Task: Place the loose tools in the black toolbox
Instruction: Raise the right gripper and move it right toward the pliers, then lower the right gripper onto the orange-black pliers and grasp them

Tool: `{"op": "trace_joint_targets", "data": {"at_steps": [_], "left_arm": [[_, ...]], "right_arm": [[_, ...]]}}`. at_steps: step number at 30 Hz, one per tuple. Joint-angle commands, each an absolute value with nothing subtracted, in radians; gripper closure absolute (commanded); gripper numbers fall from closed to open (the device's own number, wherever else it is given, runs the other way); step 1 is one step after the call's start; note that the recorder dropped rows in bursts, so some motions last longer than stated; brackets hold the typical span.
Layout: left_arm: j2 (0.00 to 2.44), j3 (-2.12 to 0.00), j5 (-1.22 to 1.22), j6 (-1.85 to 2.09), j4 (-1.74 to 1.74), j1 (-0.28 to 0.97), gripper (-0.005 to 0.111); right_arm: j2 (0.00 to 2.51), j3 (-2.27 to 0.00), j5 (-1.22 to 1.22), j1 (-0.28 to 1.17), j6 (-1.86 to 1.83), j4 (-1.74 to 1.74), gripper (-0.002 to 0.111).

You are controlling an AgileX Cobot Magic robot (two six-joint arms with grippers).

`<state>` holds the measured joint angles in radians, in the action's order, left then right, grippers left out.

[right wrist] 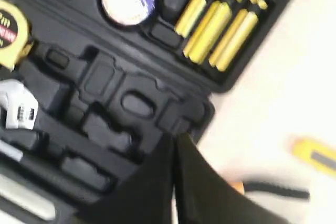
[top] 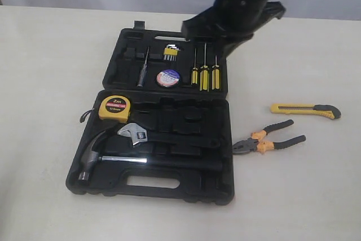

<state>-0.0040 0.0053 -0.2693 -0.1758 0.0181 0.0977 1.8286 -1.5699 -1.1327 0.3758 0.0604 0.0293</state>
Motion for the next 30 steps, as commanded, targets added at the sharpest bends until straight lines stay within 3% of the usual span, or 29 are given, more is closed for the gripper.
{"op": "trace_joint_targets", "data": {"at_steps": [1, 8, 13, 21, 30], "left_arm": [[0.0, 0.0, -0.27, -0.175, 0.019, 0.103, 0.107], [0.0, 0.0, -0.27, -0.175, 0.019, 0.103, 0.107], [0.0, 0.0, -0.27, -0.175, 0.019, 0.103, 0.107], [0.0, 0.0, -0.27, -0.175, 0.019, 0.103, 0.107], [0.0, 0.0, -0.27, -0.175, 0.019, 0.103, 0.107]], "right_arm": [[1.644, -1.351, -1.07, 0.281, 0.056, 0.018, 0.109], [1.484, -1.017, -0.905, 0.058, 0.049, 0.018, 0.109], [1.481, -0.907, -0.819, -0.04, 0.026, 0.029, 0.109], [1.481, -0.902, -0.832, -0.043, 0.028, 0.055, 0.109], [1.481, -0.904, -0.897, 0.003, -0.206, 0.092, 0.109]]}}
